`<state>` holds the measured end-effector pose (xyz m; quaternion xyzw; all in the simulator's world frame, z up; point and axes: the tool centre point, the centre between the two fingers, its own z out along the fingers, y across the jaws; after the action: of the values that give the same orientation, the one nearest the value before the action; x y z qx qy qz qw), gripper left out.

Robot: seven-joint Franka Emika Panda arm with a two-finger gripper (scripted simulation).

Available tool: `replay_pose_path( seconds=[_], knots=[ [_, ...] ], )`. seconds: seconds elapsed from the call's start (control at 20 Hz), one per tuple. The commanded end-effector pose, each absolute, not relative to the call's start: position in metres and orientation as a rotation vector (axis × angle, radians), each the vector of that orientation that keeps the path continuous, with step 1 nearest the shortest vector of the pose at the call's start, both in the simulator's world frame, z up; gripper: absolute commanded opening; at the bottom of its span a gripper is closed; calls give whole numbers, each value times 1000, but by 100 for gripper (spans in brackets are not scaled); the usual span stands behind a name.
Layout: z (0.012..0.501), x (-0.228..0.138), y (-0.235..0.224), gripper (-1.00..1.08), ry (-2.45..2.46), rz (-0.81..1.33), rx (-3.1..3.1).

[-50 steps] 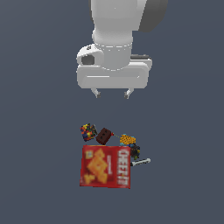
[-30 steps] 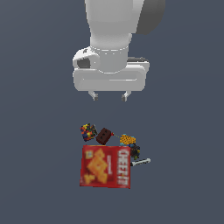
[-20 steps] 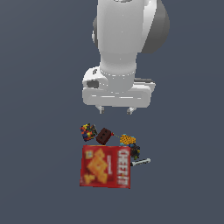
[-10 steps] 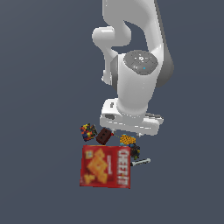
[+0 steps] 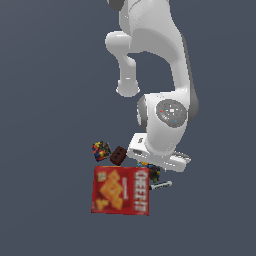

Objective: Pick up a designated object from a clutter of objects.

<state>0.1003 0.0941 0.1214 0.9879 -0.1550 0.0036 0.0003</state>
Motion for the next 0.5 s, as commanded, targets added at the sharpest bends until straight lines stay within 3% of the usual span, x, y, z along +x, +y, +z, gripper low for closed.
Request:
replay_pose_path(
  seconds=[0.0,0.45],
  knots=[
    [108,101,100,100,-517,7,3099],
    [94,101,105,100,-543,-1,3094]
  ],
)
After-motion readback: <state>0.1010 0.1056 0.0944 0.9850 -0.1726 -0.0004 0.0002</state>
